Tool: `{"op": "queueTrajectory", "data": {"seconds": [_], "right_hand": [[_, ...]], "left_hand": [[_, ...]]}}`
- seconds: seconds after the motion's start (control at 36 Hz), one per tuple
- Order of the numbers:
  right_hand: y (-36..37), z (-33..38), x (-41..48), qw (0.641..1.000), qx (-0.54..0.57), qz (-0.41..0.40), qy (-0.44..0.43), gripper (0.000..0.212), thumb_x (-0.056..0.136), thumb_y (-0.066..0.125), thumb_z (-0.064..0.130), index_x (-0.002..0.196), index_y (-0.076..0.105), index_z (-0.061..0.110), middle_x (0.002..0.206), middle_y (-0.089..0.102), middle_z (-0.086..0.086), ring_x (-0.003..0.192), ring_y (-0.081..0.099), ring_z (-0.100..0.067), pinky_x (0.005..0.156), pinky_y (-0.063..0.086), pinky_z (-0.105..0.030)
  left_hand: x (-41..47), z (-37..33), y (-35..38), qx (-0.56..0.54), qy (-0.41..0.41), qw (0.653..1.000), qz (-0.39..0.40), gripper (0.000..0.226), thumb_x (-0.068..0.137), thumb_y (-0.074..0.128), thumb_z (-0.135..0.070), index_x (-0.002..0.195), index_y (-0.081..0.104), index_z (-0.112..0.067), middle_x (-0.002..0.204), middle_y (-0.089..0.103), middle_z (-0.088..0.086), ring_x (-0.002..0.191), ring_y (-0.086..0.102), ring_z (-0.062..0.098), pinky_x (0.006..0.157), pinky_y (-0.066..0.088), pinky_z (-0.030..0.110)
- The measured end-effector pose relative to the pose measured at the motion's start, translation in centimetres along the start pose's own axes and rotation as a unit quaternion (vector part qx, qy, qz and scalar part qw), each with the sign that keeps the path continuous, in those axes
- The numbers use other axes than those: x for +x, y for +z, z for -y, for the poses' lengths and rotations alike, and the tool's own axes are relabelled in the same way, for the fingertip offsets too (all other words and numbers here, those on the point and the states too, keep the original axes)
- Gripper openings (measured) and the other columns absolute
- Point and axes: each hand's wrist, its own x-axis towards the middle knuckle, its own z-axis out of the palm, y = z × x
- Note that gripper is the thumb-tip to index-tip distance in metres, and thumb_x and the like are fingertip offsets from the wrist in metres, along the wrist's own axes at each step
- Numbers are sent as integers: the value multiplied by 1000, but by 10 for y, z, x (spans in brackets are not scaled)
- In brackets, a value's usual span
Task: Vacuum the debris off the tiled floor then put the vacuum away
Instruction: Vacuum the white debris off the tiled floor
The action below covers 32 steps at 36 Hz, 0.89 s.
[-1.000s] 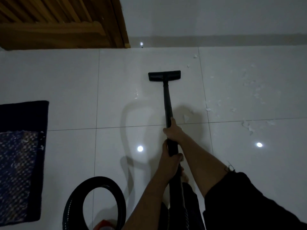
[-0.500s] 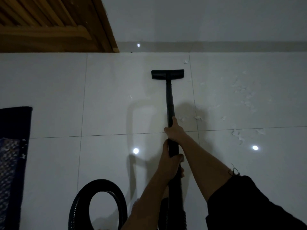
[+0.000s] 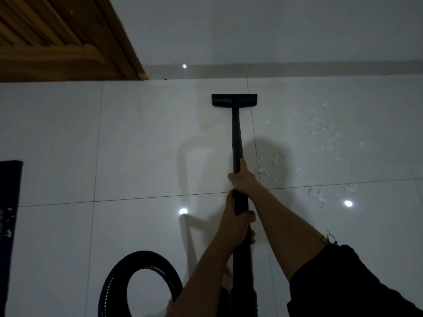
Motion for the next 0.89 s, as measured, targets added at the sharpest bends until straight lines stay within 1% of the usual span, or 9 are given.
{"op": "queueTrajectory", "data": {"seconds": [0.14,0.19,0.31,0.44,0.53,0.67,0.75,0.81,0.89], "right_hand": [[-11,0,7,1000,2,-9,-1,75,94,45,17,152,-1,23,134,48,-21,110,56,-33,88,45,-36],[-15,-1,9,1000,4,-12,0,75,94,45,17,152,-1,23,133,48,-21,109,56,-32,85,44,-34],[-20,-3,11,1000,13,-8,-3,75,94,45,18,152,-2,23,132,49,-21,100,55,-30,84,44,-34],[-21,-4,8,1000,21,-9,0,74,95,45,17,153,-1,22,132,49,-20,110,56,-32,82,43,-32],[-20,-6,5,1000,25,-11,-1,74,94,46,17,153,0,22,133,48,-20,110,55,-32,82,43,-32],[-14,-11,-1,999,33,-6,1,76,93,47,17,152,0,23,133,49,-19,110,56,-32,87,45,-35],[-12,-14,-6,999,35,-2,1,75,93,46,16,152,0,22,131,50,-20,103,57,-30,88,46,-37],[-10,-16,-10,999,34,1,-2,75,94,46,16,152,0,22,130,50,-19,94,54,-26,84,45,-34],[-7,-20,-16,1000,30,4,-5,75,93,46,16,152,0,22,129,51,-20,92,52,-24,80,43,-33]], "left_hand": [[9,-5,6,12,5,1000,9,66,86,48,2,139,29,-32,80,51,15,44,48,15,41,44,25],[13,-5,8,15,6,1000,9,65,87,48,2,139,29,-31,80,52,14,44,48,15,41,44,25],[17,-6,13,21,4,1000,6,67,86,48,2,140,28,-32,77,52,13,45,48,17,41,45,24],[16,-5,14,26,5,1000,7,64,86,48,3,138,30,-30,78,51,13,44,48,16,40,44,24],[14,-3,13,32,5,999,2,64,85,49,3,137,31,-30,77,51,13,43,48,16,40,44,24],[8,3,13,34,-3,999,-2,66,85,50,3,139,29,-30,76,52,12,42,48,15,40,44,24],[3,7,14,37,-1,999,-5,65,86,51,3,139,29,-28,77,53,12,43,49,15,40,45,24],[-2,9,15,36,0,999,-7,63,86,50,3,137,30,-28,78,53,12,44,49,15,39,45,23],[-10,13,15,31,-1,1000,-1,60,86,50,4,131,32,-32,80,52,13,44,48,15,39,45,23]]}}
